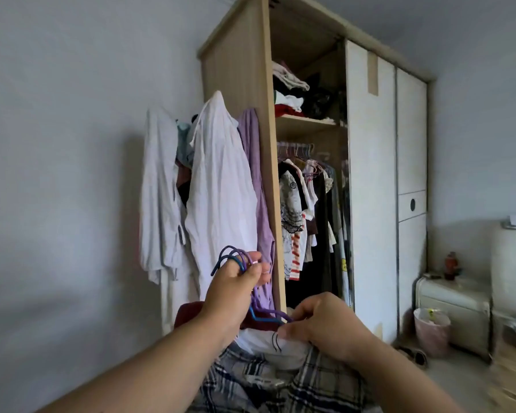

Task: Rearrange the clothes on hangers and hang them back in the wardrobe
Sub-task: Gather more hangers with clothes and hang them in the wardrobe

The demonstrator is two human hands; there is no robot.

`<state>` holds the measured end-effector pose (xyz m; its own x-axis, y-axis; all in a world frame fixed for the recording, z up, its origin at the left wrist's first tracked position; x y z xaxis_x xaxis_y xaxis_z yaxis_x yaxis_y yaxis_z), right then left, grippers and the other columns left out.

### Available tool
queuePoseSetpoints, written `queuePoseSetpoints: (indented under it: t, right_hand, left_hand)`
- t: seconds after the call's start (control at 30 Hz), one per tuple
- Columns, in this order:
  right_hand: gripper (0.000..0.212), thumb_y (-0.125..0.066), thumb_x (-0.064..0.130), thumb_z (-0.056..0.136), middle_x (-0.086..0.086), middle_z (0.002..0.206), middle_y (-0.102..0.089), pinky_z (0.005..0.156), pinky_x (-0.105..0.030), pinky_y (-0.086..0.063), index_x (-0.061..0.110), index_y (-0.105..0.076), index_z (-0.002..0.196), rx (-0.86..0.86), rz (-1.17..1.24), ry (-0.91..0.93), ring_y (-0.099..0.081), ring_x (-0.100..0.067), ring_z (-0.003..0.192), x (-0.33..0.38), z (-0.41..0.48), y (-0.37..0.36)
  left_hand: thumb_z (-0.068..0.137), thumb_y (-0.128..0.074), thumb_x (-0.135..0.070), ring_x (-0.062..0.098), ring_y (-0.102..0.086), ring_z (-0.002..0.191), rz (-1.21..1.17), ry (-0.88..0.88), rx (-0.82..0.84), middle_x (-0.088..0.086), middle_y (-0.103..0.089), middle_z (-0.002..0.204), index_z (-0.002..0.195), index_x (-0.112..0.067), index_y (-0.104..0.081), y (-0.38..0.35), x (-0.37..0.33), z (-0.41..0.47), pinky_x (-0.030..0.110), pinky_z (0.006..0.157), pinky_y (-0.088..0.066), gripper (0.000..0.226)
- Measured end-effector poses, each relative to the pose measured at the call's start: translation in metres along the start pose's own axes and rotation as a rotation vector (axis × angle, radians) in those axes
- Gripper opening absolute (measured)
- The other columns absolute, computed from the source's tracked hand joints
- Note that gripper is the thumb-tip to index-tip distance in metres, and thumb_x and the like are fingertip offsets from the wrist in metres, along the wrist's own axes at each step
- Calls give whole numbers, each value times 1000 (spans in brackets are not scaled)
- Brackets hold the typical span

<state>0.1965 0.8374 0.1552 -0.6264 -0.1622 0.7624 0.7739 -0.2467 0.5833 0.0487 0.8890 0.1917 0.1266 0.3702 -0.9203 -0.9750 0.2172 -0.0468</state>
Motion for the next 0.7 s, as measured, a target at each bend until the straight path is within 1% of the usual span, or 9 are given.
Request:
queuePoseSetpoints:
  t: [0.07,0.13,0.27,0.4,0.47,0.57,0.63,0.7]
  right_hand:
    - [30,-81,39,64,3,59,-55,53,-24,-34,12,-71,75,-61,-33,-38,-46,-8,54,-1,31,-6]
    - [30,-81,40,64,3,61,-57,54,-24,-35,14,-71,75,-112,-52,-89,-48,-8,56,-6,59,-7]
    - [28,-82,42,63,8,52,-54,53,-25,-34,18,-69,65,-200,-66,-183,-45,-5,50,-28,104,0]
    - [28,-81,41,63,6,55,-55,54,-24,-35,17,-70,67,-279,-105,-264,-46,-6,52,-61,144,13]
    - [27,-81,41,64,7,56,-55,52,-23,-34,17,-69,67,-294,-135,-290,-45,-4,51,-79,165,20]
    - [29,-80,44,65,7,56,-55,49,-21,-33,17,-70,70,-290,-182,-312,-45,-3,51,-104,203,34]
    - [31,-79,47,66,7,57,-56,48,-19,-32,18,-71,73,-277,-213,-321,-46,-3,52,-116,230,46]
    - [29,-77,49,67,8,57,-56,46,-17,-31,22,-72,76,-270,-262,-327,-44,-1,50,-128,255,61]
  left_hand:
    - [98,-42,-5,15,-67,92,-23,-1,76,0,-70,97,97,-22,-59,5,13,39,29,84,-49,24]
    - [99,-41,-6,12,-67,93,-27,4,153,-2,-69,100,96,-24,-60,2,21,75,27,83,-49,26]
    - [98,-45,-8,12,-68,93,-49,8,256,-2,-69,105,96,-26,-62,-18,41,136,33,89,-51,25]
    - [98,-44,-6,11,-68,91,-94,48,314,-1,-69,106,103,-18,-62,-51,73,190,32,89,-52,22]
    - [98,-44,-4,10,-68,89,-105,71,334,-2,-69,104,107,-14,-61,-69,90,217,30,88,-52,22]
    - [97,-42,3,14,-67,90,-158,104,351,1,-67,100,103,-11,-61,-94,113,259,23,82,-54,24]
    - [96,-43,5,14,-68,88,-183,130,364,2,-69,98,96,-12,-63,-109,124,290,27,85,-54,26]
    - [95,-43,5,11,-69,84,-177,135,409,0,-70,95,94,-15,-63,-124,131,320,31,88,-52,28]
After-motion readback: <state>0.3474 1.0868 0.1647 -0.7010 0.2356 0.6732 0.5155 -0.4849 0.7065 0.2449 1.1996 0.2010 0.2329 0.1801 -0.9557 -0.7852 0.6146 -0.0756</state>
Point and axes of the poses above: each hand's wrist, its own z-axis towards the middle knuckle, its own y-axis out of the back of the hand, x = y × z, the point moved 5 cm from there along z, towards the middle knuckle
